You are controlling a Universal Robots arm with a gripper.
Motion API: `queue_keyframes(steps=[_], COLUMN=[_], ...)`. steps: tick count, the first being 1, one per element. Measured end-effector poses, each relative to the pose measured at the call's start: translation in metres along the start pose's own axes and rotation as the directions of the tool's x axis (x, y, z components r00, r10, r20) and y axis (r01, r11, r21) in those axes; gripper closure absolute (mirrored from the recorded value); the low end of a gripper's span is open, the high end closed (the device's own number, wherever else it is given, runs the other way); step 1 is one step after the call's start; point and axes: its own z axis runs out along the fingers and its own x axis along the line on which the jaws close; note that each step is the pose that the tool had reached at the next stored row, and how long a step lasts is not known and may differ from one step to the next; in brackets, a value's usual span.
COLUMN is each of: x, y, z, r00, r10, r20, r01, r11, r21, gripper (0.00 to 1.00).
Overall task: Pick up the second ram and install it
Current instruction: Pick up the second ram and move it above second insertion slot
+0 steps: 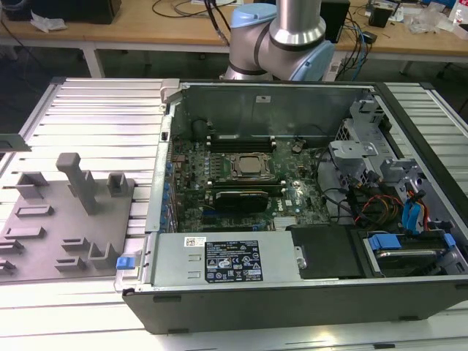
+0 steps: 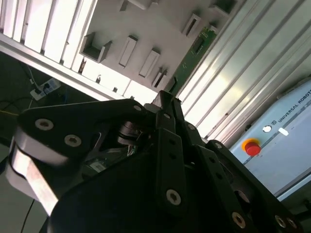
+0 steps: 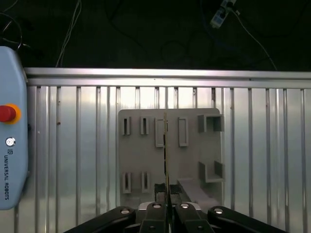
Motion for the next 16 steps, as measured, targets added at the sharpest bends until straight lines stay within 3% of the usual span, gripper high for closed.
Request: queue_keyframes(steps=[2, 3, 7, 13, 16], x=[-0.0058, -0.0119, -0.0247, -0.0260, -0.0260], y=[0.0001, 0.0002, 0.0006, 0.0002, -0.0084], z=[-0.0006, -0.0029, -0.0121, -0.0142, -0.0146], r00=[1.0000, 1.0000, 1.0000, 1.0000, 1.0000], r10=[0.000, 0.000, 0.000, 0.000, 0.000], r20=[0.0002, 0.0002, 0.0001, 0.0002, 0.0001], r01=[0.000, 0.000, 0.000, 0.000, 0.000], r11=[1.0000, 1.0000, 1.0000, 1.0000, 1.0000], r21=[-0.0001, -0.0002, -0.0002, -0.0002, -0.0002], gripper=[0.87, 0.87, 0.87, 0.87, 0.87])
